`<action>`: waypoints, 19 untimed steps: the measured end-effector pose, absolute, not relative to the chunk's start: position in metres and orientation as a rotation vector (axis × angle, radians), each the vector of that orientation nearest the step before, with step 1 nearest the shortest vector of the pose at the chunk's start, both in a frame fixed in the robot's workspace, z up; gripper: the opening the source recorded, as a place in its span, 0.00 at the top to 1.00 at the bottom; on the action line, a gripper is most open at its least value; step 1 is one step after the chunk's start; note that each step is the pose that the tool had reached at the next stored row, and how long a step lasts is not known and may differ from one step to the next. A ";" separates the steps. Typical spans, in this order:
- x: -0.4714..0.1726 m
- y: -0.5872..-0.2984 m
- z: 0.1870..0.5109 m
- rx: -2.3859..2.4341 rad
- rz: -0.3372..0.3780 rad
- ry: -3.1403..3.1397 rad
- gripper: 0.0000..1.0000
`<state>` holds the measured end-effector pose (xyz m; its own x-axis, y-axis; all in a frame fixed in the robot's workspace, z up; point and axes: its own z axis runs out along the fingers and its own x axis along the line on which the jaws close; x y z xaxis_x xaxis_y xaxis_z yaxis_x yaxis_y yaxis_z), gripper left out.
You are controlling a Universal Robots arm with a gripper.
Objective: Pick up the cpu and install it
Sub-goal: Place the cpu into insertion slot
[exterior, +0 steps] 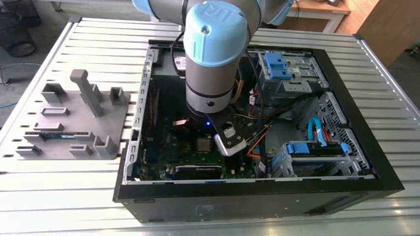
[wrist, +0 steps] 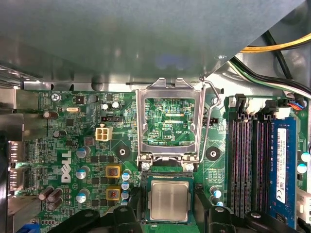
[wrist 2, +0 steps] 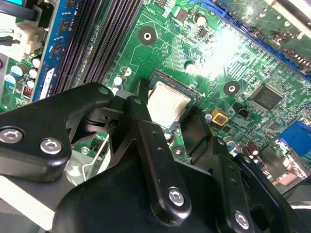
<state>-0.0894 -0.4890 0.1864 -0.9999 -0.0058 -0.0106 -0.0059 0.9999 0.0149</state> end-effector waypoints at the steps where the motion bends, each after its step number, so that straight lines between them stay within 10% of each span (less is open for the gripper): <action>1: -0.089 -0.489 0.186 -0.010 0.024 3.131 0.46; 19: -0.088 -0.489 0.191 -0.007 0.024 3.131 0.46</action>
